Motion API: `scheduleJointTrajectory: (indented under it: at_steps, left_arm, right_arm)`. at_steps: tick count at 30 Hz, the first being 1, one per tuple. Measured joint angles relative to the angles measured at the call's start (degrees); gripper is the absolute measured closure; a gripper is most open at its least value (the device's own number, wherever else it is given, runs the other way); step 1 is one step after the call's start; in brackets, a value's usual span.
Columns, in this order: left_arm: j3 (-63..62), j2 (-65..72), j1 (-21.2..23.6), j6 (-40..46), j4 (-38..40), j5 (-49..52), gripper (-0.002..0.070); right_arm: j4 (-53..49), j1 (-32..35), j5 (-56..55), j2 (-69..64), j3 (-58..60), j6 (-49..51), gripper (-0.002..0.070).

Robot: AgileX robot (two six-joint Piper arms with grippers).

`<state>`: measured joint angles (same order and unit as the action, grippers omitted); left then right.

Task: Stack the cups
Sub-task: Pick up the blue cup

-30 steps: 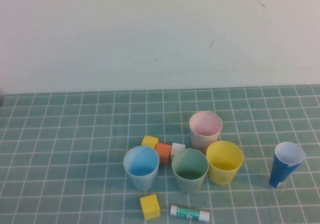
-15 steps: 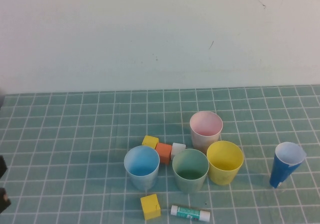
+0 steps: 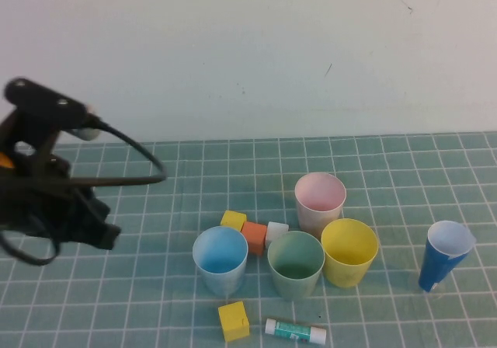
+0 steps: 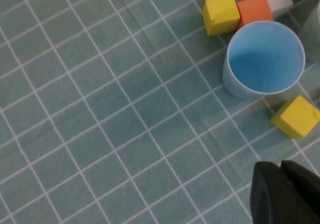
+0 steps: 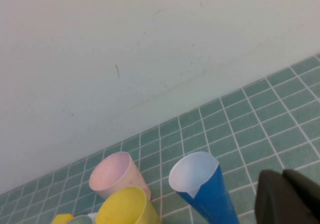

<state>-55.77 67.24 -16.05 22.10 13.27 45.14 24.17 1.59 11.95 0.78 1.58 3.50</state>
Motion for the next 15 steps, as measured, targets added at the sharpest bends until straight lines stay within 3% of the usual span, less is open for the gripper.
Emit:
scheduleJointTrajectory:
  at_steps: [4,10,12,15]
  left_arm:
    - [-4.9,9.9,-6.6,-8.4,-7.0,0.5,0.0677]
    - [-15.6,23.7,-11.3,-12.4,-9.4,6.1,0.0666]
    - [-18.9,27.8,-11.4,-13.5,-9.5,8.1,0.0627]
    - [-22.9,33.6,-11.8,-15.8,-9.6,10.0,0.0511]
  right_arm:
    - [0.0,0.0,0.4,0.0,0.0,0.0,0.0679]
    - [0.0,0.0,1.0,0.0,0.0,0.0,0.0679]
    - [0.0,0.0,1.2,0.0,0.0,0.0,0.0679]
    - [0.0,0.0,1.5,0.0,0.0,0.0,0.0679]
